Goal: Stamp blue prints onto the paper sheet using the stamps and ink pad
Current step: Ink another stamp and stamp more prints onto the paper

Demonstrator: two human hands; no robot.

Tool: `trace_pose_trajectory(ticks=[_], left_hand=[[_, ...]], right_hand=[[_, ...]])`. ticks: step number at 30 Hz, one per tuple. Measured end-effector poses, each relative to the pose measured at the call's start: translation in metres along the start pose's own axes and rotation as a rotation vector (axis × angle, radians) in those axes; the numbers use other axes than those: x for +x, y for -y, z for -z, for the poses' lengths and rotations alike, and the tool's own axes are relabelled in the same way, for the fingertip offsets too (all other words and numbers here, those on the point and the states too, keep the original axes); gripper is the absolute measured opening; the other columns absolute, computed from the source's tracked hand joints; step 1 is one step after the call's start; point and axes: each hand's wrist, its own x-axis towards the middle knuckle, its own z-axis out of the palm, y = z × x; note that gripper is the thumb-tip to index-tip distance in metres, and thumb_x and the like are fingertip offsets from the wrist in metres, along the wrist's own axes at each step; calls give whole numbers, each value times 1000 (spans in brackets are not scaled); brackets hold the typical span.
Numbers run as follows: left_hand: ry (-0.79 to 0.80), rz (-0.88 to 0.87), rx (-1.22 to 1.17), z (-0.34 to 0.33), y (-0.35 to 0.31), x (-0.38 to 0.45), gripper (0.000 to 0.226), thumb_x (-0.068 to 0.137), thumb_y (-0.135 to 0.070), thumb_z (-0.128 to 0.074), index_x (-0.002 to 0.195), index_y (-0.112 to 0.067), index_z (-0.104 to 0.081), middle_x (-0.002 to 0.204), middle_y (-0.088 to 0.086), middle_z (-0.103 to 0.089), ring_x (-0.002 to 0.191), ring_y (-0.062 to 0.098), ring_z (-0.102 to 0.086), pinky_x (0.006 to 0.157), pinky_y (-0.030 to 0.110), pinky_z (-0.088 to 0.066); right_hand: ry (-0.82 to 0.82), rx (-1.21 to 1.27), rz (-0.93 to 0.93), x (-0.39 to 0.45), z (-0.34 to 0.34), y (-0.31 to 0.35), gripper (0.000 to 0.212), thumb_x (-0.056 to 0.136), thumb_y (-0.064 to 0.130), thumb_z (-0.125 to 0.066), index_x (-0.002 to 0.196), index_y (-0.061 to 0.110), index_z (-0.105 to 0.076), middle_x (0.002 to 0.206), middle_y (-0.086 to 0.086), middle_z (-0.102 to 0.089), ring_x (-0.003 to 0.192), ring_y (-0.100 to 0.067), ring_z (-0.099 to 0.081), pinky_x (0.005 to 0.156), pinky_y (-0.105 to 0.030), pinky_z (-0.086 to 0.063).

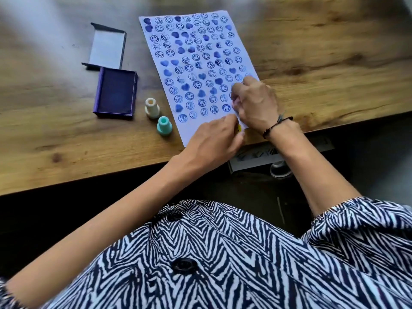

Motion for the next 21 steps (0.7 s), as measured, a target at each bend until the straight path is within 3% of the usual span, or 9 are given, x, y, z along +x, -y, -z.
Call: trace_pose_trajectory(ticks=[4,9,21], left_hand=[[-11,-13,-33,0,1,-1,29,92,-28,-42,102,-2,-48,97,19,-62,89,36,-55,60,26,-15],[-42,-21,-72,0,2,0,29,92,-26,-43,104,-1,-51,96,20,-64,89,36,-57,69,33,-26],[-54,-58,-66,-1,5,-1,27,92,-27,-42,102,-3,-50,96,19,-62,87,35,-57,65,30,-23]], right_hand=[[-11,-55,37,2,-2,1,13,82,0,-45,91,2,-56,93,-23,-54,78,-41,-56,59,-36,-38],[-9,-70,40,-1,-2,3,12,82,2,-43,90,3,-53,93,-24,-52,72,-42,-55,56,-35,-34],[29,-52,33,0,0,4,7,81,4,-45,85,6,-49,88,-21,-48,58,-28,-39,53,-32,-32]])
